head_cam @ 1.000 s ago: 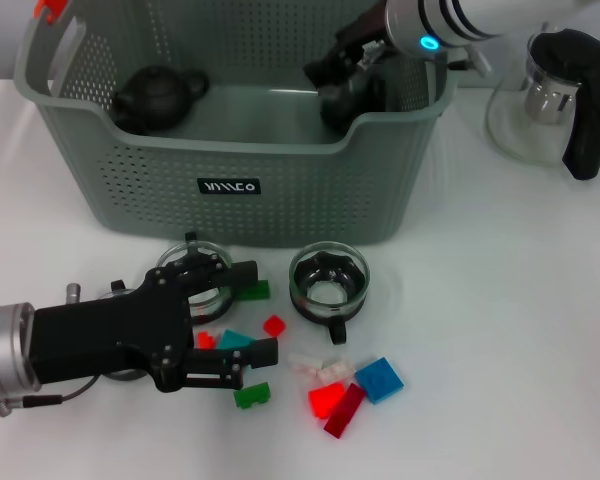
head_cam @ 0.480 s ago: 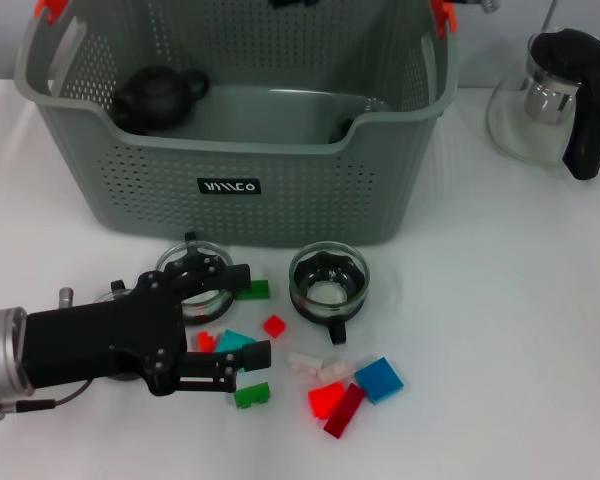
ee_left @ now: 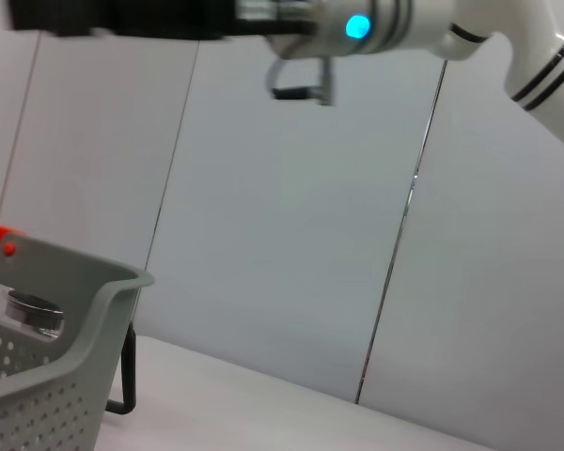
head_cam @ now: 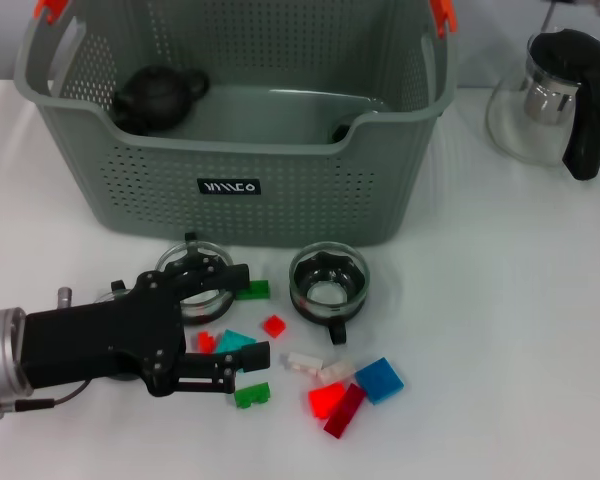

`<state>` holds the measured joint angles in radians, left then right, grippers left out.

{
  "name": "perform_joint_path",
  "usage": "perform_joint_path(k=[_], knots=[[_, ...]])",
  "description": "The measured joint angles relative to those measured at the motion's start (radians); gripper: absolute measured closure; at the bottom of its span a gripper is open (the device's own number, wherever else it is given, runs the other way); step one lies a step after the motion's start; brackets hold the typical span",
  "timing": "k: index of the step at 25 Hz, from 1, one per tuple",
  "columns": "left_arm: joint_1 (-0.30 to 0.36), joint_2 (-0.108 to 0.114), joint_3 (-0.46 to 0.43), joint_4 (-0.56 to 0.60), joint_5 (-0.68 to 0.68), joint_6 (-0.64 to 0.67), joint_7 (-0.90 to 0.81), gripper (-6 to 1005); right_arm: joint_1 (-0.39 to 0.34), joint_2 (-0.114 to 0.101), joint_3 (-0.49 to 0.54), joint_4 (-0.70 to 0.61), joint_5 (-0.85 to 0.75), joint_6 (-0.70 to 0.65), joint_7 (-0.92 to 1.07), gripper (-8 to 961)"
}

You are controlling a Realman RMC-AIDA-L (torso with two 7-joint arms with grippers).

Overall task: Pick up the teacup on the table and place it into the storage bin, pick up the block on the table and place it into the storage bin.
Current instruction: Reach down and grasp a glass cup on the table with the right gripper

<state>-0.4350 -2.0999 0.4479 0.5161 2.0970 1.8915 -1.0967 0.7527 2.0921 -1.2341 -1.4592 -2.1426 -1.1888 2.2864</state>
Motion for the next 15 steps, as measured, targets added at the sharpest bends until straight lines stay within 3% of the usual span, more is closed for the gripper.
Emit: perform_joint_path(k=[5, 8, 12, 15], knots=[[0.0, 0.0, 0.0, -0.002, 0.0, 0.0, 0.008, 84, -0.041, -0.003, 0.143, -0.116, 0.029, -0.316, 0.022, 232], [-0.001, 0.0, 0.0, -0.002, 0.0, 0.0, 0.03, 85, -0.043, -0.02, 0.224, -0.124, 0.013, -0.515, -0.018, 234], [-0.002, -0.001, 0.0, -0.002, 0.0, 0.0, 0.037, 85, -0.051, -0.041, 0.27, -0.114, -0.035, -0.69, -0.062, 236], [-0.002, -0.001, 0.002, -0.002, 0.0, 0.0, 0.038, 85, -0.056, -0.044, 0.267, -0.11, -0.095, -0.771, -0.04, 238]])
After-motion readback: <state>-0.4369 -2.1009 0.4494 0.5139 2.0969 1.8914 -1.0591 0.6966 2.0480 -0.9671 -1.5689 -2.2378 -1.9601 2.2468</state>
